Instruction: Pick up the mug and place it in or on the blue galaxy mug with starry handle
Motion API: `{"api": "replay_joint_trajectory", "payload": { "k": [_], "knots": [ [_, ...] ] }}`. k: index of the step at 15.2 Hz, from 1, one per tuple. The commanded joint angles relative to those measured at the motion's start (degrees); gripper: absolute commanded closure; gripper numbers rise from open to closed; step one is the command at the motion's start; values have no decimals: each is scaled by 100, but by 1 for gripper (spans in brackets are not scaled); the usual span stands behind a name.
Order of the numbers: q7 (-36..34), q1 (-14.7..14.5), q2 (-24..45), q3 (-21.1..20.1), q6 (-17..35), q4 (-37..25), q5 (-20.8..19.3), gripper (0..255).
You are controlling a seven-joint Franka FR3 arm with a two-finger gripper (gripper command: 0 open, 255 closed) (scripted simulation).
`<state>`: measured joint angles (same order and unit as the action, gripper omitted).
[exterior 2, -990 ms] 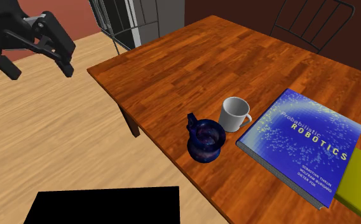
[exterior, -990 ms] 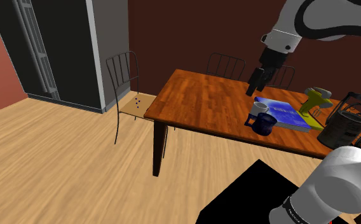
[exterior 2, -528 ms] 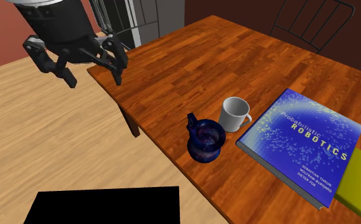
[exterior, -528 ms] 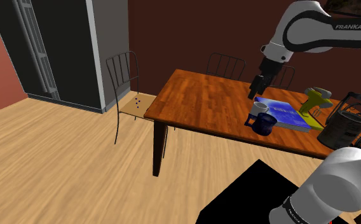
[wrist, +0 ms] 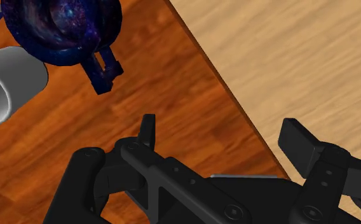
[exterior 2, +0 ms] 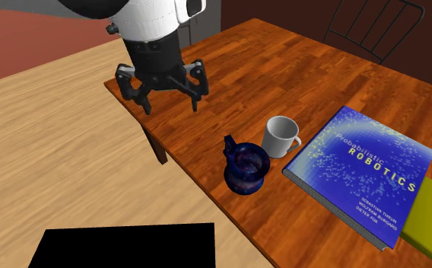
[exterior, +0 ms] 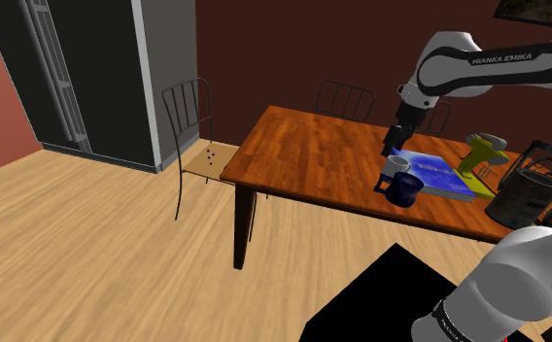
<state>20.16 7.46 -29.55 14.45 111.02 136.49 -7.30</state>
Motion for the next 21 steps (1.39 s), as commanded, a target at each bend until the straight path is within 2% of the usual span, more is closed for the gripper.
{"api": "replay_joint_trajectory", "payload": {
  "k": [1, 6, 10, 15, 19, 21],
  "knots": [
    [212, 56, 306, 198, 238, -75, -59, 0],
    [767, 169, 1123, 678, 734, -397, -71, 0],
    [1260, 241, 1858, 1039, 1082, -770, 76, 0],
    [1956, 382, 2874, 1399, 1416, -1382, 487, 0],
    [2538, 609, 3742, 1553, 1570, -1996, 953, 0],
    [2569, 633, 3805, 1541, 1641, -1981, 991, 0]
  ]
}}
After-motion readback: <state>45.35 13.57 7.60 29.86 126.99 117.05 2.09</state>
